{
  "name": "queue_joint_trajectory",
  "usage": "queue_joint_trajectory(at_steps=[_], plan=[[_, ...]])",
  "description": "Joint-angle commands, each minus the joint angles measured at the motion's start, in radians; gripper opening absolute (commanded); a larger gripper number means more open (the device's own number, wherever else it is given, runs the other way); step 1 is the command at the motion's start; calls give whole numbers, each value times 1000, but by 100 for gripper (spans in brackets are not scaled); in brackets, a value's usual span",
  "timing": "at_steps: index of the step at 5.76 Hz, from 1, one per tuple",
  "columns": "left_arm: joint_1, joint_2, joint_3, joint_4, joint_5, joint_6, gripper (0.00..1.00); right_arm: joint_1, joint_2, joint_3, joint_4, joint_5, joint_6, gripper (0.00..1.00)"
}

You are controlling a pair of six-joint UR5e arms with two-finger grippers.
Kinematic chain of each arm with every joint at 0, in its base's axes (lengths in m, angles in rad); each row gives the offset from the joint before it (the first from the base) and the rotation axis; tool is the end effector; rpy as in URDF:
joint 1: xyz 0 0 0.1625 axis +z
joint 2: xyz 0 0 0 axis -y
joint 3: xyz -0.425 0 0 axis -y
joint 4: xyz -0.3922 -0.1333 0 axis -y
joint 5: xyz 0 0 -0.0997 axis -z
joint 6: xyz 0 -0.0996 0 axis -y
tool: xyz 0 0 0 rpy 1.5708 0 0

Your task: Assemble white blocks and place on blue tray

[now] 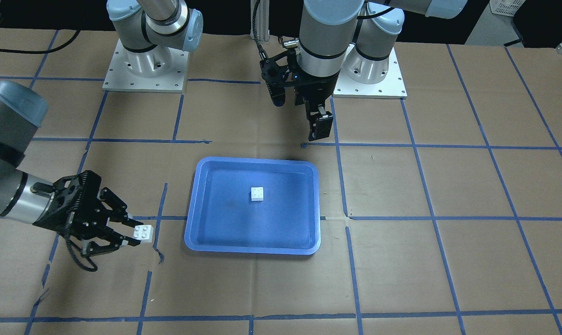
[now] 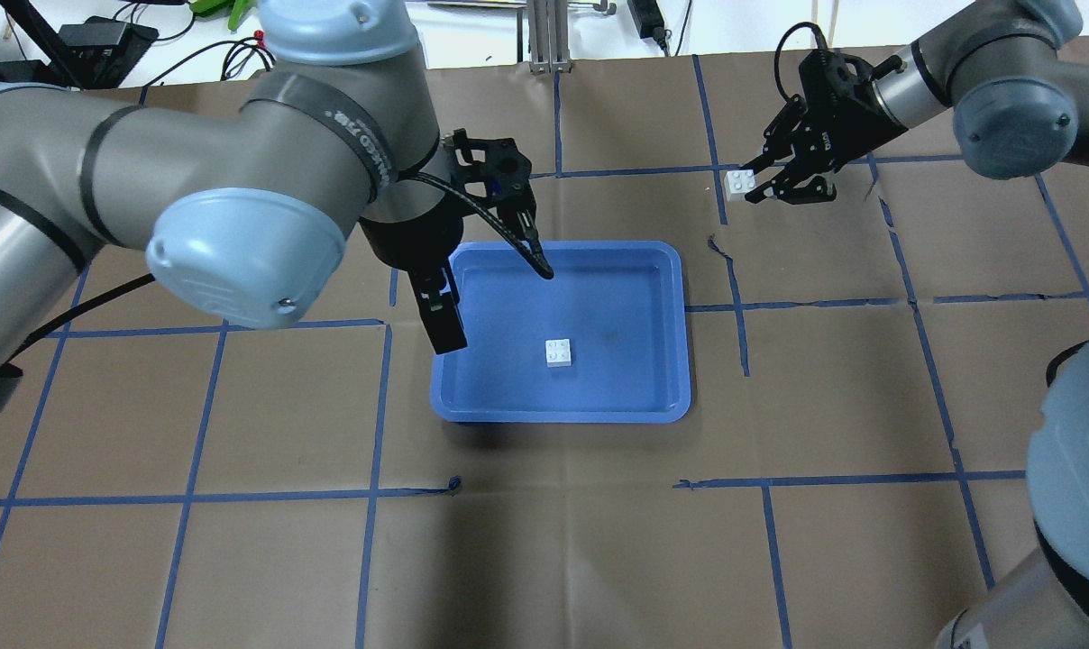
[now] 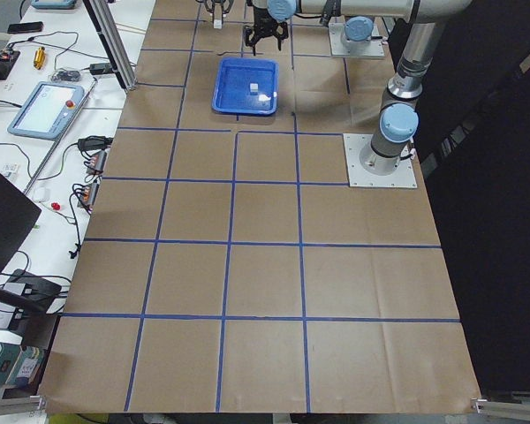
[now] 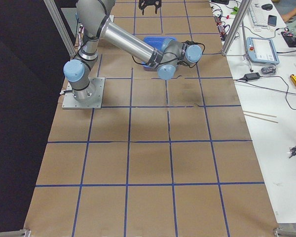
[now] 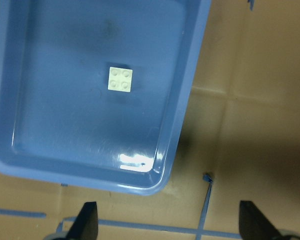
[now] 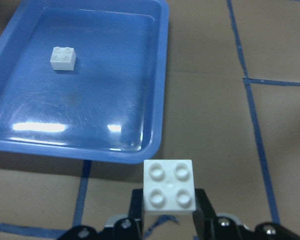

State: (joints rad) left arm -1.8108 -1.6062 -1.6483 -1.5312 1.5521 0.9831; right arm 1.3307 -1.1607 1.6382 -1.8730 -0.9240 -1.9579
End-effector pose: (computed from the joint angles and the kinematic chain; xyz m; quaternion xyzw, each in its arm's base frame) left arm -0.2494 -0.4505 0.4364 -0.5734 -0.8184 -0.0308 0.0220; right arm 0.0446 -0.6308 0.2764 -0.6969 0.6381 -0.2443 0.2178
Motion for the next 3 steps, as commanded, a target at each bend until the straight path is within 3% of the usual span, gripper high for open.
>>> queue_joint_trajectory(at_steps=[1,2,3], plan=[[134,66,40,-87,-3,-102,99,82,-48,98,-41,4,28,28],[155,84,60,-83,-3,-261,99,131,-57,165,-163,4,128,28],[160,94,59,-96,-7,-470,99,198,-56,265,-400,4,309,28]])
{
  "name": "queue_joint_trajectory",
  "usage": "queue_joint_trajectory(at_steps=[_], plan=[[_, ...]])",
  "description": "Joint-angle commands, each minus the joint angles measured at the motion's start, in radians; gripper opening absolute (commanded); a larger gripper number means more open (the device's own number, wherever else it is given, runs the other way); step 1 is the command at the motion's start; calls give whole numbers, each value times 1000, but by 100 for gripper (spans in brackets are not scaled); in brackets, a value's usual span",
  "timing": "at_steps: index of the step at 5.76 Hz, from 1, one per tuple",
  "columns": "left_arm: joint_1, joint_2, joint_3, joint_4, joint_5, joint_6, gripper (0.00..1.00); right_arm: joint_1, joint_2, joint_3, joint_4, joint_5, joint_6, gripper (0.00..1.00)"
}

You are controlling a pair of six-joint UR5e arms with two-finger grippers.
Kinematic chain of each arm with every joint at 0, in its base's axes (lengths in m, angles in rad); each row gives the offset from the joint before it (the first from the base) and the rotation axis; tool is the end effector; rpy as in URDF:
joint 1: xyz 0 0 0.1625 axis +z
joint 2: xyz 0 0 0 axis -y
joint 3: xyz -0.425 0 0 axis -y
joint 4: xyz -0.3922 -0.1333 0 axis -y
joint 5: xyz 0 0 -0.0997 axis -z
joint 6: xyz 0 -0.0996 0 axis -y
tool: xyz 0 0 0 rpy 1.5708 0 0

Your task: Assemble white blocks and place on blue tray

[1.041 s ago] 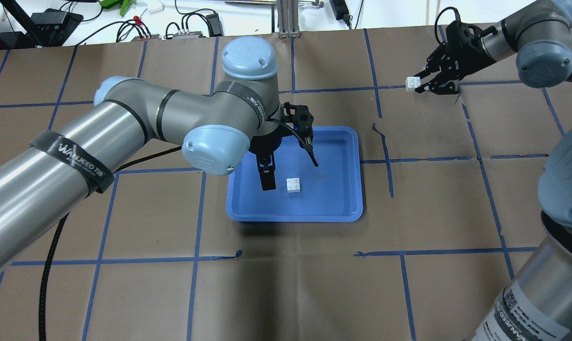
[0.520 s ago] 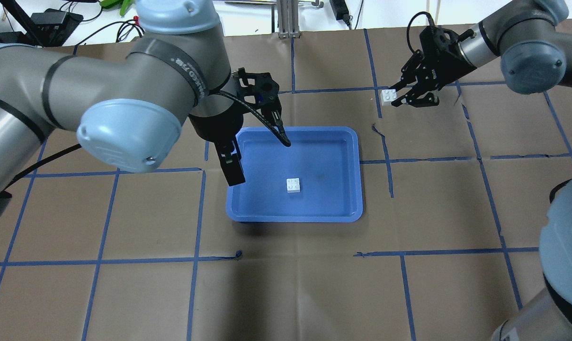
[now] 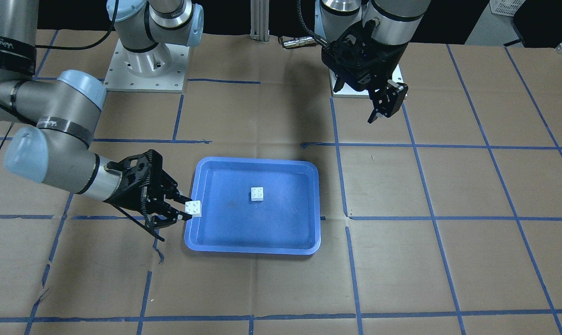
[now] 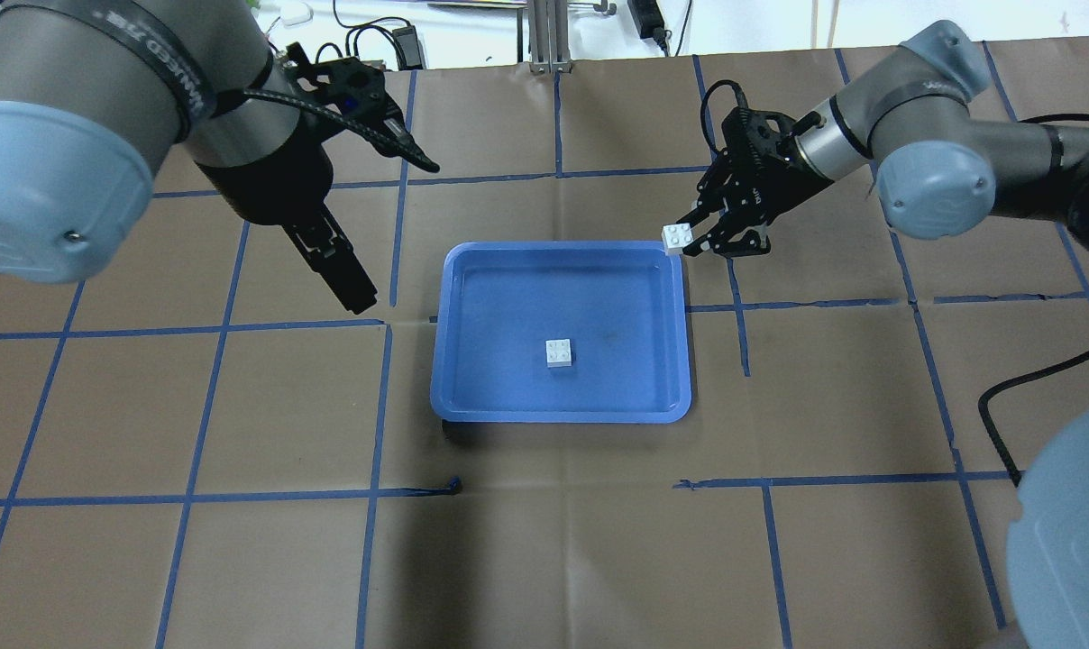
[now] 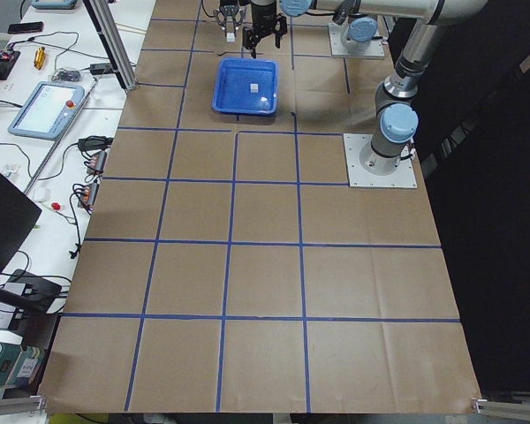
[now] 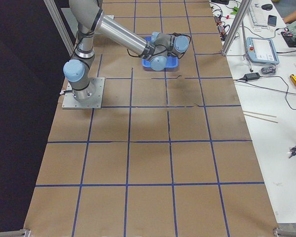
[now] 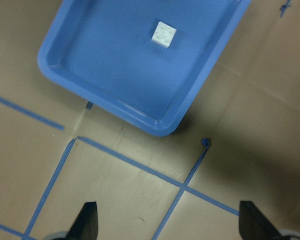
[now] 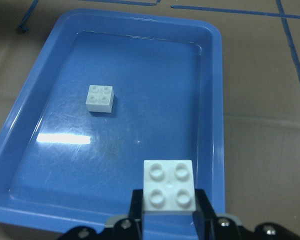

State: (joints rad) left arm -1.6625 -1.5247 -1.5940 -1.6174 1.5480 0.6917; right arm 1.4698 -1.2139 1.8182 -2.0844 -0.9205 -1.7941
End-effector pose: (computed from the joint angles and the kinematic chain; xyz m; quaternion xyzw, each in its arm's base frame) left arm -0.1780 -0.4554 0.4941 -0.3816 -0.9242 -0.0080 0.0144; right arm 0.1358 -0.5800 0.2499 -0.6994 0.6381 -0.2340 0.2211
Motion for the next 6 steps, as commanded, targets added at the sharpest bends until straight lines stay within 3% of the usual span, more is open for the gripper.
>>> queue_joint_trajectory(at_steps=[1,2,3,4,6], plan=[[10,11,2,0,-18,-360,99,78,-4,184,-389,-3,295,28],[9,15,11,-2,-17,-386,99,95,-1,272,-507,-3,326,28],[13,27,9,1,-14,-444,99,96,-3,318,-551,-3,328,28],[20,35,2,60,-14,-610,99,101,-3,328,-549,-1,328,28],[20,34,-26,120,-9,-630,99,132,11,329,-556,-1,325,28]])
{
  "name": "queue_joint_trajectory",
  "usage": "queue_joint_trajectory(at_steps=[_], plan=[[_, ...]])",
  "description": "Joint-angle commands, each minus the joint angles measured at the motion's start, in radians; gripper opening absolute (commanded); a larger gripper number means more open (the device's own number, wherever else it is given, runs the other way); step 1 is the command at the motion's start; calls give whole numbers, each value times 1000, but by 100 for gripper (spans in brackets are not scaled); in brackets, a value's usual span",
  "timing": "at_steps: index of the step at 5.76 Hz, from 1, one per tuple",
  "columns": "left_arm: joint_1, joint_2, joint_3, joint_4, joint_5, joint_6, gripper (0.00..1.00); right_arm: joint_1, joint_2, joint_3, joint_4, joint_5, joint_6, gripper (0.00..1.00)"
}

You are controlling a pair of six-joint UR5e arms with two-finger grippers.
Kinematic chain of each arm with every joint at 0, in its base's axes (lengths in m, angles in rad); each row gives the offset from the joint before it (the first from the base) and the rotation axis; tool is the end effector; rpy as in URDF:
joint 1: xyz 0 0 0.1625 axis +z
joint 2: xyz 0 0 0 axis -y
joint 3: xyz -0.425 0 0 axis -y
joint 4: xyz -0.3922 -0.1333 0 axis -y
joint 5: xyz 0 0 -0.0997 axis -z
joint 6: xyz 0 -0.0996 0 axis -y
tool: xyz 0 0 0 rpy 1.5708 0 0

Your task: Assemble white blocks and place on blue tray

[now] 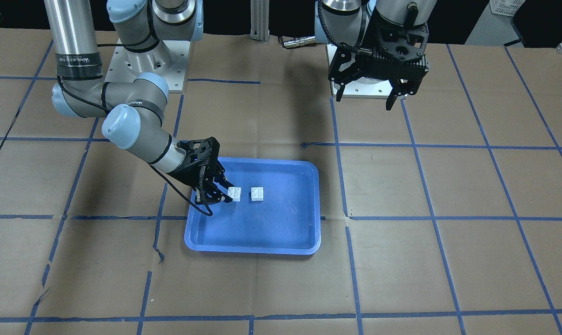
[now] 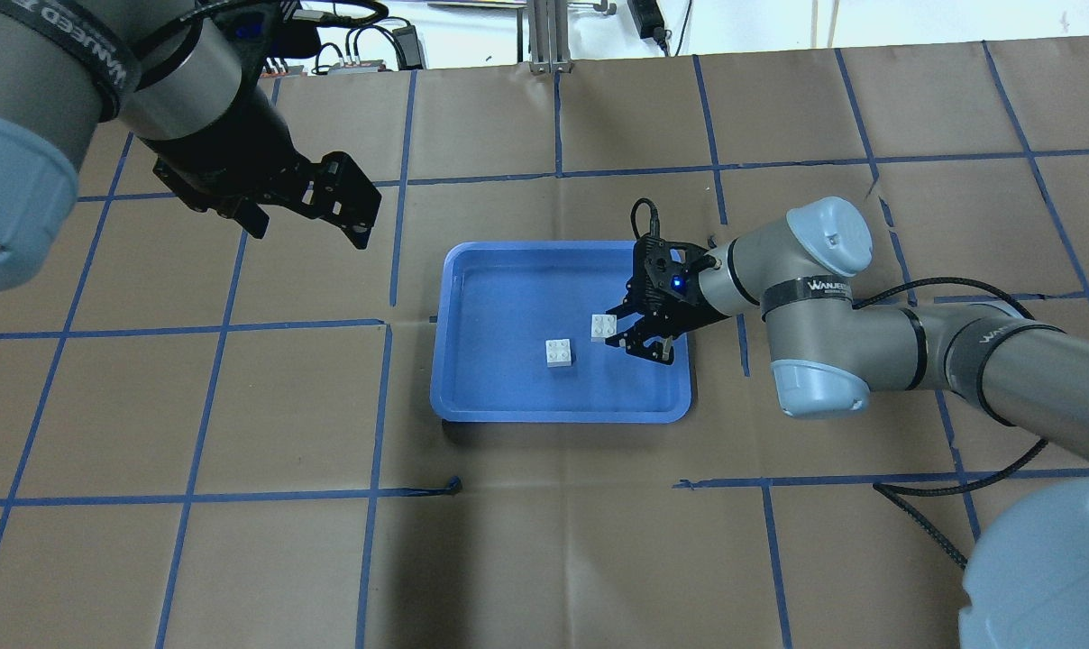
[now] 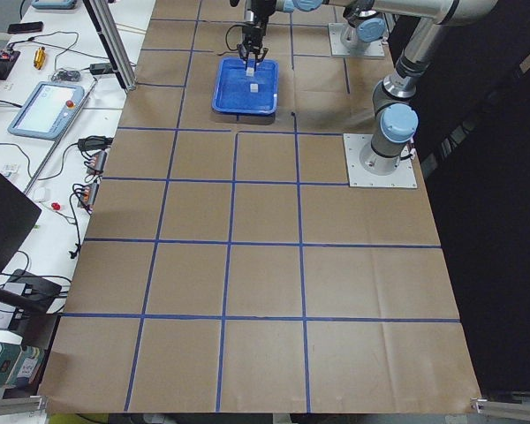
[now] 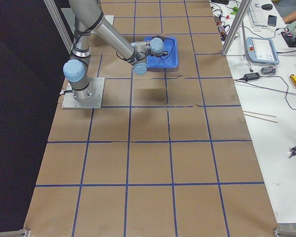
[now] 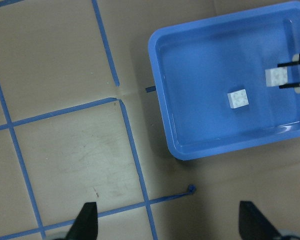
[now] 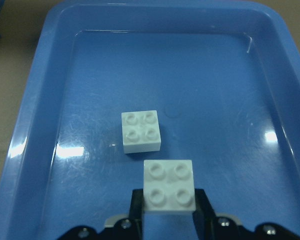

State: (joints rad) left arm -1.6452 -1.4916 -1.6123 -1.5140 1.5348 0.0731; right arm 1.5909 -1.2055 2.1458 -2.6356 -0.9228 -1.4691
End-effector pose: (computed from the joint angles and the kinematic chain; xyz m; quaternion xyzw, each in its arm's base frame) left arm -0.1712 -0.4555 0.5113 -0.0744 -0.9959 0.0472 0.0180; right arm 0.2033 -0.4878 0.1762 -0.6557 0.6823 -0.2548 0.1989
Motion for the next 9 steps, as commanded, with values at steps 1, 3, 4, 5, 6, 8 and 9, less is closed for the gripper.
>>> queue_joint_trajectory(at_steps=[1,3,4,5,6,8,9], plan=[[2,-2,-8,17,1,-13,99,12,6,2,-3,-1,-2,28],[2,-3,-8,17,-2,-21,99,18,24,15,-21,2,-2,28],[2,-3,-9,15,10,-12,99,20,24,25,-33,4,0,28],[2,-3,-9,15,5,-18,99,21,26,25,-40,4,0,28],[2,-3,-9,11,8,-18,99,21,33,25,-41,5,3,27],[2,-3,-8,11,1,-18,99,21,67,23,-102,1,81,26],[2,-3,-8,11,1,-18,99,21,75,23,-113,-1,81,26]])
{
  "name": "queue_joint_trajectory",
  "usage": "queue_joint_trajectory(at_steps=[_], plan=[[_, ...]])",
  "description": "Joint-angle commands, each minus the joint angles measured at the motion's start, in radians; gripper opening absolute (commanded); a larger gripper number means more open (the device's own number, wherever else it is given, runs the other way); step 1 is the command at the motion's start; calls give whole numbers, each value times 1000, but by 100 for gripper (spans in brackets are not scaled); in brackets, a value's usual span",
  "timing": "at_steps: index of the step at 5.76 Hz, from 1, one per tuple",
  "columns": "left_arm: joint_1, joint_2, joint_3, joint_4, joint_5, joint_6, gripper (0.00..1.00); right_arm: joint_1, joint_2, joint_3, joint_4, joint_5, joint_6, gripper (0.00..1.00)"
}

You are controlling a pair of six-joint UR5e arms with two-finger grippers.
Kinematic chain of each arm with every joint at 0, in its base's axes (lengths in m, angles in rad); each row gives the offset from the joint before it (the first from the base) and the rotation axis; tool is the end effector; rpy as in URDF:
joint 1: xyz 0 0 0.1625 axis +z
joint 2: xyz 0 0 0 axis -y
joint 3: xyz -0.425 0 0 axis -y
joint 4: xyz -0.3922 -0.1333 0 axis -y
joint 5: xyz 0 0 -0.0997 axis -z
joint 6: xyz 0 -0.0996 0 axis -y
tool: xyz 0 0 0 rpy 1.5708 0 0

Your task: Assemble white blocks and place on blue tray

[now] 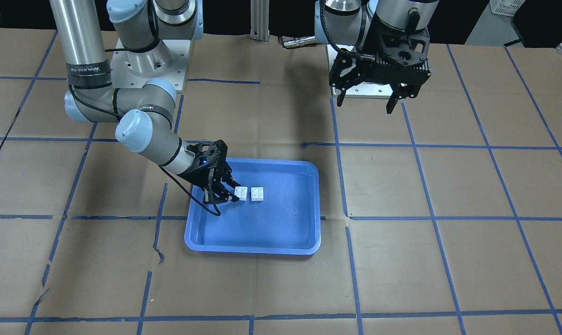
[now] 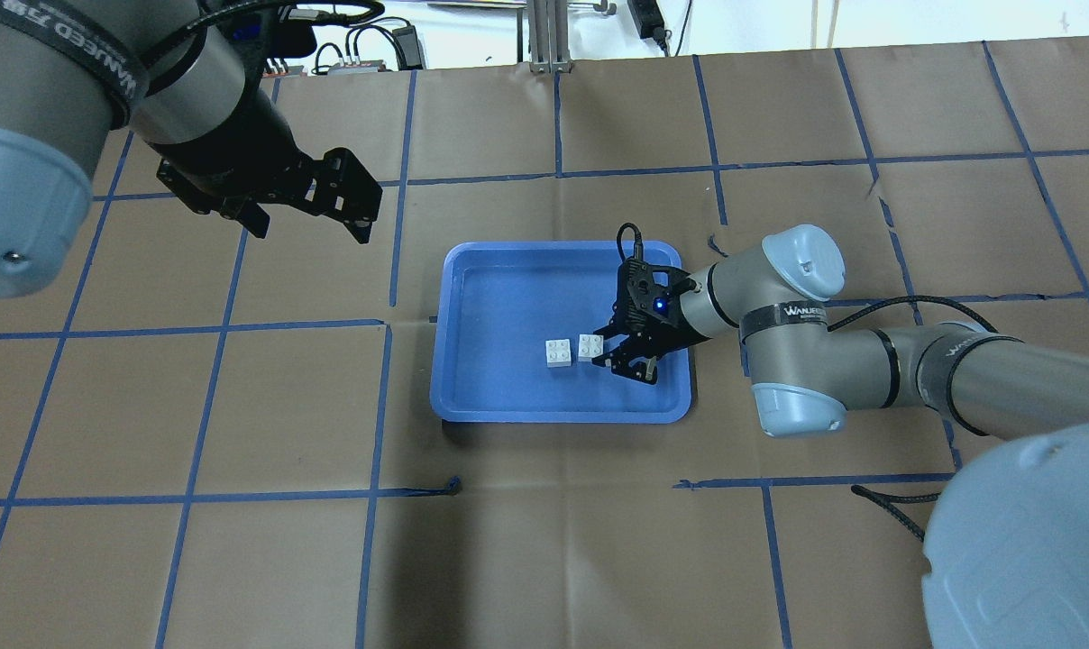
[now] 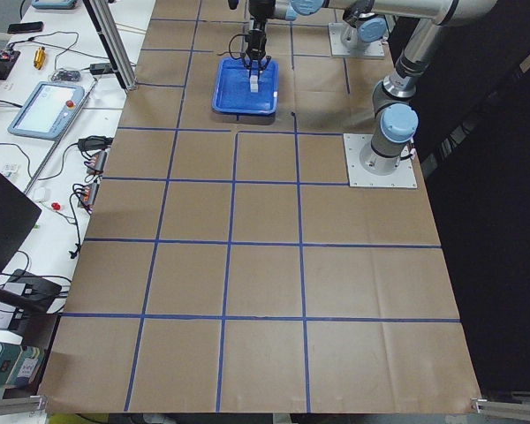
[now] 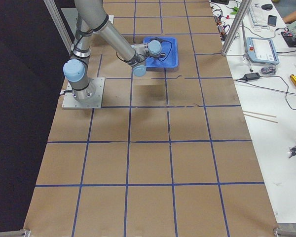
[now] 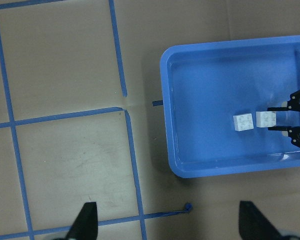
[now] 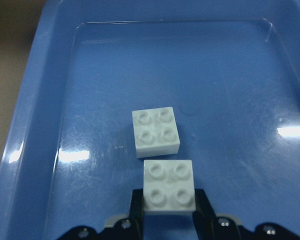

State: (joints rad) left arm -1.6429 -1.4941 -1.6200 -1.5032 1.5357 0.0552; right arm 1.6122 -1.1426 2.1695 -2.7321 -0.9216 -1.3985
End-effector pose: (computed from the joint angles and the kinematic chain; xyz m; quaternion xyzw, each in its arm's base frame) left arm -0.1702 -0.4571 0.5074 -0.0644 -0.9966 0.0474 0.0179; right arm 0.2136 -0.4804 0.1483 -0.6396 0.6968 -0.2493 0.2078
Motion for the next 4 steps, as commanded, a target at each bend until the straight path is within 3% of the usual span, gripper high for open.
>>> queue_joint_trajectory(at_steps=[1,4], plan=[[0,0,0,3,6,8,99,5,12,0,-17,-2,10,26],[0,0,0,6,6,8,99,18,4,0,-23,-2,3,26]])
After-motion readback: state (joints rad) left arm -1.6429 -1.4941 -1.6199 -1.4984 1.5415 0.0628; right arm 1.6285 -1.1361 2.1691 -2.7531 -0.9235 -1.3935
